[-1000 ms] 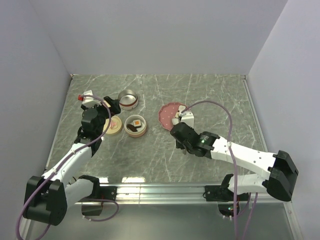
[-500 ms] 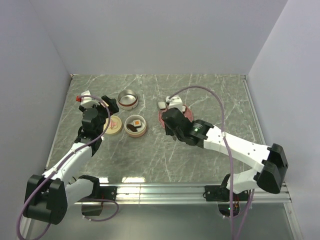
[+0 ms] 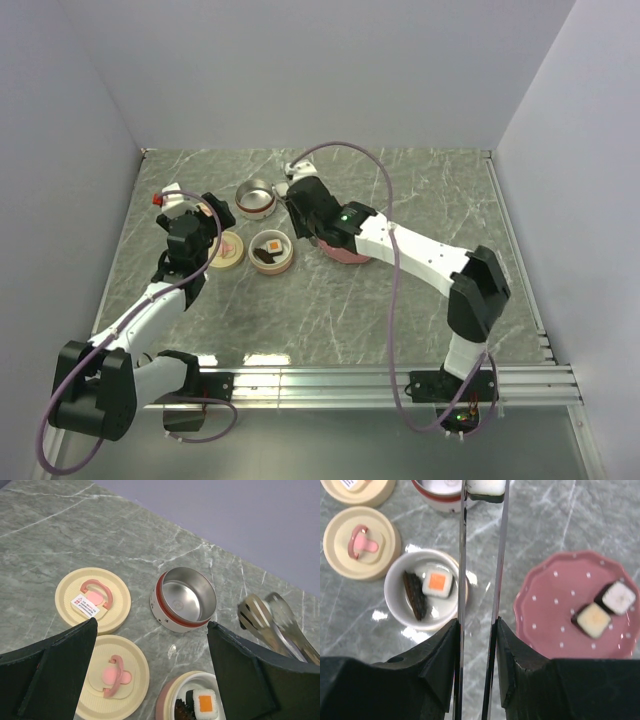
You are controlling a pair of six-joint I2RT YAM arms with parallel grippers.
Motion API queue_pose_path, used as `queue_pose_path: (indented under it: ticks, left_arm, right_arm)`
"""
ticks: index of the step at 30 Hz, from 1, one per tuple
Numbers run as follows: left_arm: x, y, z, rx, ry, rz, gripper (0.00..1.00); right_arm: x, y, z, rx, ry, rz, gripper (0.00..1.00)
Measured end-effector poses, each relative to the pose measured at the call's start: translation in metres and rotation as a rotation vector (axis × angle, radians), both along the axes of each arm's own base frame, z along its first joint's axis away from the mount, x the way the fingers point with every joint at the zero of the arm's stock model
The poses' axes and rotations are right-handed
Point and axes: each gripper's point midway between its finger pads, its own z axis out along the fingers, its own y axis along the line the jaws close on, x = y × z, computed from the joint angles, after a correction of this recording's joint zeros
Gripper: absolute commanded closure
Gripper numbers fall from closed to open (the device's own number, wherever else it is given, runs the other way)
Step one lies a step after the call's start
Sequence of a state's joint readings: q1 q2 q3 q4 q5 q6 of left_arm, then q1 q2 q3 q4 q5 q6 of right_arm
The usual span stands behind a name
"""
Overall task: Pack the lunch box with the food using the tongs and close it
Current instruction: Place the food into the lunch box
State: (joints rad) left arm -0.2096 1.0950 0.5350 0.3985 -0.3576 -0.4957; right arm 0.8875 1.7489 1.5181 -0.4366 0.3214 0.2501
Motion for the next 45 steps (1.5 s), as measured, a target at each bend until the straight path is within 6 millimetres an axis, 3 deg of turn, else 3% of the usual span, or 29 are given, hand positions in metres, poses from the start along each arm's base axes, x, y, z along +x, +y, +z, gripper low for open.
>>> queue_pose_path:
  ticks: [10,15,22,26,36,45]
  left_arm:
    - [0.003,0.003,-0.012,0.007,0.032,0.01,0.02]
    - [0.003,0.004,-0.011,0.007,0.029,0.013,0.02]
    - [0.003,0.004,-0.011,0.007,0.029,0.013,0.02]
    - [0.003,0.004,-0.011,0.007,0.029,0.013,0.02]
    - [0.003,0.003,-0.011,0.006,0.03,0.008,0.02]
    - [0.003,0.003,-0.011,0.006,0.03,0.008,0.02]
  right_arm:
    - [0.039,0.043,-0.002,0.007,-0.015,0.095,0.7]
    - [0.045,0.058,-0.009,0.014,-0.003,0.131,0.7]
    - [0.047,0.064,-0.028,-0.004,0.036,0.155,0.65]
    - [0.046,0.066,-0.035,-0.013,0.052,0.165,0.54]
    - [0.053,0.075,-0.014,0.022,0.016,0.178,0.45]
    - [0.055,0.074,-0.013,0.019,0.009,0.169,0.45]
